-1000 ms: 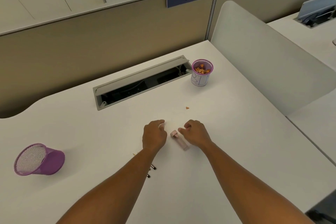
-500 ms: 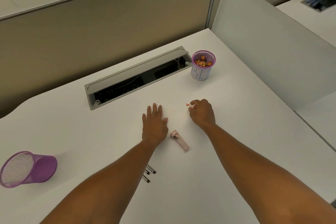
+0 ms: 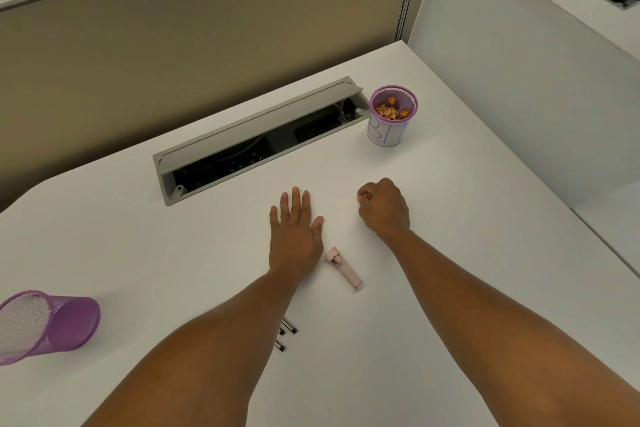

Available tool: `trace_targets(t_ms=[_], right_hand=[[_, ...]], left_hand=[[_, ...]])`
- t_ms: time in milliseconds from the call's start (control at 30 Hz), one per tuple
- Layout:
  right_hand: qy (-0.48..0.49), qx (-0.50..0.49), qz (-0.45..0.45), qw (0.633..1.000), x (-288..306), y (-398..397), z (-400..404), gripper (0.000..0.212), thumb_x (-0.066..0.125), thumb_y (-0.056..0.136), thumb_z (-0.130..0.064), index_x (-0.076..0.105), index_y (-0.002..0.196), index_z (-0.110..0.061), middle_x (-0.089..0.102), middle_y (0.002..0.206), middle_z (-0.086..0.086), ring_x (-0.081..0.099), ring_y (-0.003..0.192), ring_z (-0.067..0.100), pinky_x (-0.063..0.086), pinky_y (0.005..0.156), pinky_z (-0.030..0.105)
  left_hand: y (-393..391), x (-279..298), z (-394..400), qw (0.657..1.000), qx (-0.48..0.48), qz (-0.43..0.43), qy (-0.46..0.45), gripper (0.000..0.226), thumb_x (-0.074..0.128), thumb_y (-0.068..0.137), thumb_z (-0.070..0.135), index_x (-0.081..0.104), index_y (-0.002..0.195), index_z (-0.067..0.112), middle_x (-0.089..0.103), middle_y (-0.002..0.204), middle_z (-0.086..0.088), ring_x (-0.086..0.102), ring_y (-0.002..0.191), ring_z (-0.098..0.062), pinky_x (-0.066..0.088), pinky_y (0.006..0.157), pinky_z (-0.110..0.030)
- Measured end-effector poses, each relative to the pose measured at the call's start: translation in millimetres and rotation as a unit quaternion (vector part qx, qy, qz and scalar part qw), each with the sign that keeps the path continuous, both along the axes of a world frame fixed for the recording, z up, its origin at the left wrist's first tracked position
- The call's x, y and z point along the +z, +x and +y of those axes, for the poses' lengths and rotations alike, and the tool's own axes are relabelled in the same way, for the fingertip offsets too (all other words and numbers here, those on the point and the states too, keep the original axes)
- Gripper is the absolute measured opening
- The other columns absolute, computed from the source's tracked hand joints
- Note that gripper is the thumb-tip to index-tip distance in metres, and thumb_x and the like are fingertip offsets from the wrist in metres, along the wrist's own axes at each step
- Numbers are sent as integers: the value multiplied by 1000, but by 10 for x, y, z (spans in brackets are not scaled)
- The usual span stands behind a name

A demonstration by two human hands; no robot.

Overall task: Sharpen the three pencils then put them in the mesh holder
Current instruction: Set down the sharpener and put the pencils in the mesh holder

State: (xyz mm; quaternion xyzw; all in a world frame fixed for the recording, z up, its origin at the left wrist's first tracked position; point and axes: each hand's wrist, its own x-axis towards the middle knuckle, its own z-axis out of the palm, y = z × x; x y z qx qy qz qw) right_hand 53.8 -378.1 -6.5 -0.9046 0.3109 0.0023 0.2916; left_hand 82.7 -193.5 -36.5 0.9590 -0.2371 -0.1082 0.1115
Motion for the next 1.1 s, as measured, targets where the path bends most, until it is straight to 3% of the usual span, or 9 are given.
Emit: trace_targets(t_ms=[300, 567, 667, 900, 1100], right_hand=[[3, 5, 12, 1000, 78, 81, -33, 19, 50, 83, -8, 66, 83, -19, 49, 95, 1, 58, 86, 24, 46, 68, 29], [-30, -122, -202, 971, 693, 630, -441, 19, 56, 90, -24, 71, 99, -18, 58, 111, 9, 59, 99, 26, 44, 75, 28], [-49, -164, -189, 967, 854, 855, -658, 26, 52, 91, -25, 68, 104, -11, 57, 115, 12, 56, 108, 29, 48, 82, 35], [-44, -145, -102, 983, 810, 1064, -945, 42, 62, 84, -33, 63, 120, -11, 63, 118, 8, 61, 107, 26, 47, 71, 27], [-75, -123, -135, 980, 848, 1053, -905, 31, 62, 87, -27, 68, 111, -11, 63, 113, 8, 60, 105, 25, 53, 79, 31]], left_hand=[[-8, -38, 7, 1000, 4, -11, -4, 62, 8, 102, 43, -3, 157, 17, -9, 166, -3, -14, 152, -22, -7, 123, -43], [-9, -49, 14, 1000, 1, -22, 3, 64, 4, 100, 45, -1, 158, 16, -8, 166, -3, -12, 152, -23, -8, 122, -42], [-7, -56, 13, 1000, 2, -22, -3, 68, -1, 98, 47, -1, 158, 17, -7, 166, -3, -12, 152, -23, -8, 122, -42], [-3, -26, 17, 1000, 1, -7, -14, 64, 6, 100, 45, -1, 158, 17, -9, 166, -3, -14, 152, -22, -8, 123, -42], [-9, -5, 22, 1000, -1, -1, -14, 63, 6, 101, 45, -3, 158, 18, -11, 165, -2, -15, 151, -21, -10, 122, -42]])
